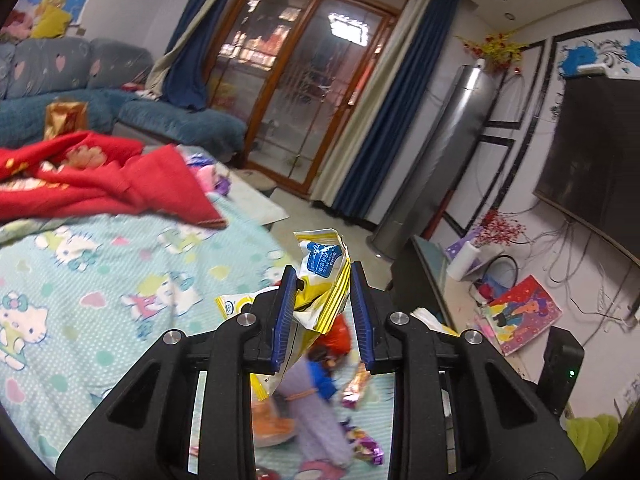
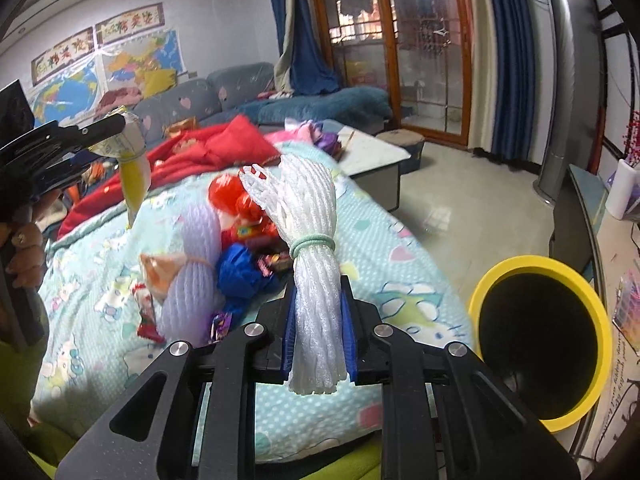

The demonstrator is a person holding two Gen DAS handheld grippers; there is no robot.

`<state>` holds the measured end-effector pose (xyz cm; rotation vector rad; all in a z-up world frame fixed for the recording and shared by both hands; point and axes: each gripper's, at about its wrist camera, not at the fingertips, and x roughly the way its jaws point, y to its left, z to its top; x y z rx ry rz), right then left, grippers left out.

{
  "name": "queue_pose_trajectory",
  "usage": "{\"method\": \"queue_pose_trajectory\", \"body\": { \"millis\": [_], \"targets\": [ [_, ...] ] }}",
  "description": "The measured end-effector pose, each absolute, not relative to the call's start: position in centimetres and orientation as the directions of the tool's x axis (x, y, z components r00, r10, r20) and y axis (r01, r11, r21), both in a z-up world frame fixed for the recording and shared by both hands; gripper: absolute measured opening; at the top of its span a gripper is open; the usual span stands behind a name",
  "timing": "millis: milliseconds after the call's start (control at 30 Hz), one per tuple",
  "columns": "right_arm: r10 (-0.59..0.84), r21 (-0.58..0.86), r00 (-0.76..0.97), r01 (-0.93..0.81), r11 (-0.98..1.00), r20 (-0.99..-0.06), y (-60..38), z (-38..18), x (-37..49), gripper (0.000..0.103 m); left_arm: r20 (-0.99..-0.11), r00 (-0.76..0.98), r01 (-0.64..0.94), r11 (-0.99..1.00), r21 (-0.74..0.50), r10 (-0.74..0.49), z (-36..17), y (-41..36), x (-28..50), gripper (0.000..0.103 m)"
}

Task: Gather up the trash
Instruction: 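Carry both items to the yellow bin while right tool opens, dropping the white net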

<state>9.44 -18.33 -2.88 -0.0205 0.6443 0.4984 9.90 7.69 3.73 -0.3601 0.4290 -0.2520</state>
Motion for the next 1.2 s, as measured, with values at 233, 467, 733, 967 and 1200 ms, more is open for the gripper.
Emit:
{"method": "queue_pose_trajectory", "body": {
  "millis": [233, 467, 733, 967, 1200],
  "targets": [
    [0.408, 0.140, 0.738, -0.399, 0.906, -0.538, -20.9, -1.2, 9.5, 0.019, -0.359, 0.856, 0.242, 0.903, -0.356, -0.371, 4.7, 3.5, 10.6, 0.021],
    [0.348, 0.157, 0.781, -0.313, 0.937, -0.519, -24.1, -0.3, 9.7, 0.019, -0.373, 0.821, 0.309, 0.885, -0.347, -0.433, 4.2, -0.5, 11.8, 0.021],
    [0.286, 0.176, 0.807, -0.227, 0.958, -0.517, -26.8, -0.3, 10.3, 0.019, -0.388, 0.780, 0.373, 0.863, -0.340, -0.490, 3.6, -4.1, 12.5, 0.021],
    [0.237, 0.190, 0.808, -0.158, 0.969, -0.539, -29.2, -1.1, 11.3, 0.019, -0.405, 0.741, 0.420, 0.840, -0.342, -0.536, 2.8, -7.0, 13.6, 0.021],
    [0.162, 0.181, 0.810, -0.070, 0.981, -0.564, -32.1, -2.7, 12.1, 0.019, -0.425, 0.700, 0.458, 0.818, -0.349, -0.574, 1.4, -9.9, 14.8, 0.021]
  ]
}}
